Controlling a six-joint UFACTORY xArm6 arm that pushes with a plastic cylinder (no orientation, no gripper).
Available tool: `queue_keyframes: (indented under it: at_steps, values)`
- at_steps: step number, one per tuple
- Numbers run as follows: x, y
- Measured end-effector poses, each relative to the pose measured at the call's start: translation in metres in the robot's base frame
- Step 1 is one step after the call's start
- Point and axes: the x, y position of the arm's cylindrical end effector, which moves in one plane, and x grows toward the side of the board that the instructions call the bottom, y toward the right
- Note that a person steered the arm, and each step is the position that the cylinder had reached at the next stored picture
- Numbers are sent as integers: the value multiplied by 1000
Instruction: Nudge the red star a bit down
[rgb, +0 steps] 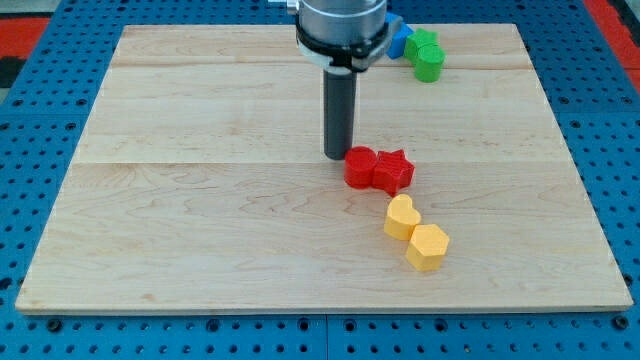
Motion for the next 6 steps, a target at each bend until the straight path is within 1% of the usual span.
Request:
queue_keyframes:
  at_steps: [1, 2, 3, 4, 5, 6]
  values:
    - [30, 22]
    - [34, 29]
    - [2, 9]
    - [-7, 35]
    - [1, 72]
    - [19, 72]
